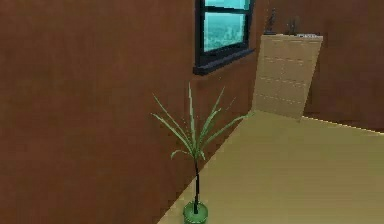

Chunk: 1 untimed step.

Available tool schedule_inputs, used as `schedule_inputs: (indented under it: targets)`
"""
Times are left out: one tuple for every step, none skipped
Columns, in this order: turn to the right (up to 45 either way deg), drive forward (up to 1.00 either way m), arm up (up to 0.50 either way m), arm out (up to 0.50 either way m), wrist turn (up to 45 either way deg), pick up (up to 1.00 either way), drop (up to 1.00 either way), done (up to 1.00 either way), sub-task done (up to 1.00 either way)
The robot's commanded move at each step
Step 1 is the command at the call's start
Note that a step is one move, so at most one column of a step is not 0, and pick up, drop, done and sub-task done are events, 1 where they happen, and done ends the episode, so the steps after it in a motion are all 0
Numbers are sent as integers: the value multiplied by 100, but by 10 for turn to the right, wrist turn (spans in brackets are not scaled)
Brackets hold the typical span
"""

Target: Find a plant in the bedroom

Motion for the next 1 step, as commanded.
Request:
schedule_inputs:
  targets:
    - [0,0,0,0,0,0,0,100,0]
